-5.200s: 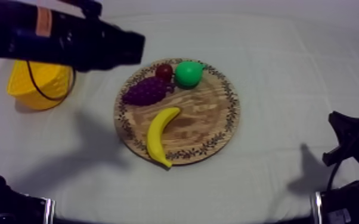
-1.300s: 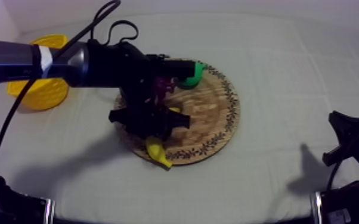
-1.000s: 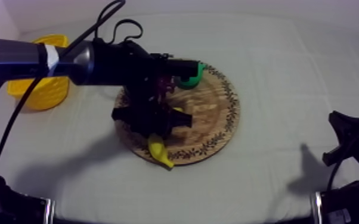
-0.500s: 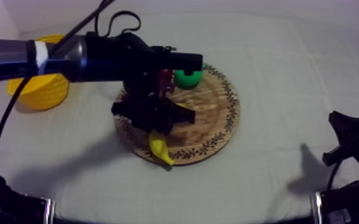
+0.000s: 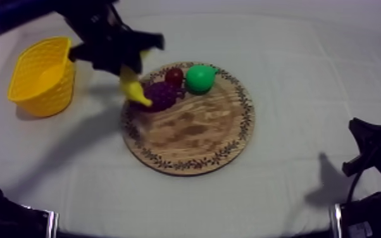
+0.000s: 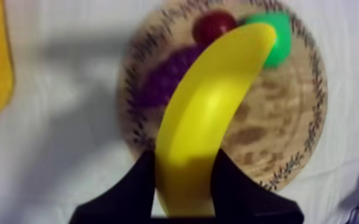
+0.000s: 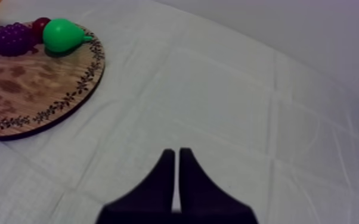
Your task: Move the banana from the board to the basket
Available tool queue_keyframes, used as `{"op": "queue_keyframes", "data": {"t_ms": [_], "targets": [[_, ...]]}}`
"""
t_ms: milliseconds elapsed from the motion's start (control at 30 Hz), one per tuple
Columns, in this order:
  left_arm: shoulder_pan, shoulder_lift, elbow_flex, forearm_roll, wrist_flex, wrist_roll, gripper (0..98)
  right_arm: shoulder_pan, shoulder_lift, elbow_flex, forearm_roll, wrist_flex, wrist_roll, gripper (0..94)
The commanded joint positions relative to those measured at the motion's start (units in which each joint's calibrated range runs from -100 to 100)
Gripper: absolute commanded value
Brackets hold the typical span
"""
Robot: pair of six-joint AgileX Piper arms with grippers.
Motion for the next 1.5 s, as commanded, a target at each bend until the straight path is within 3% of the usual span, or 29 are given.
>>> {"op": "queue_keyframes", "data": {"t_ms": [0, 333, 600, 900, 1133, 1467], "targets": [[-4.0, -2.7, -1.3, -0.6, 0.8, -0.9, 26.8, 0.0, 0.0, 0.0, 0.0, 0.0, 0.0, 0.5], [-17.0, -4.4, -5.9, -3.46, 2.1, -5.1, 26.9, 0.0, 0.0, 0.0, 0.0, 0.0, 0.0, 0.5], [-23.7, -0.5, -5.7, -4.36, 0.2, -6.2, 27.5, 0.0, 0.0, 0.0, 0.0, 0.0, 0.0, 0.5], [-28.1, 0.5, 2.1, -4.18, -4.8, -5.6, 27.2, 0.0, 0.0, 0.0, 0.0, 0.0, 0.0, 0.5], [-30.2, 2.7, 6.7, -2.81, -12.1, -6.3, 28.1, 0.0, 0.0, 0.0, 0.0, 0.0, 0.0, 0.5], [-32.0, 9.6, 6.8, -2.12, -17.2, -6.7, 29.0, 0.0, 0.0, 0.0, 0.0, 0.0, 0.0, 0.5]]}}
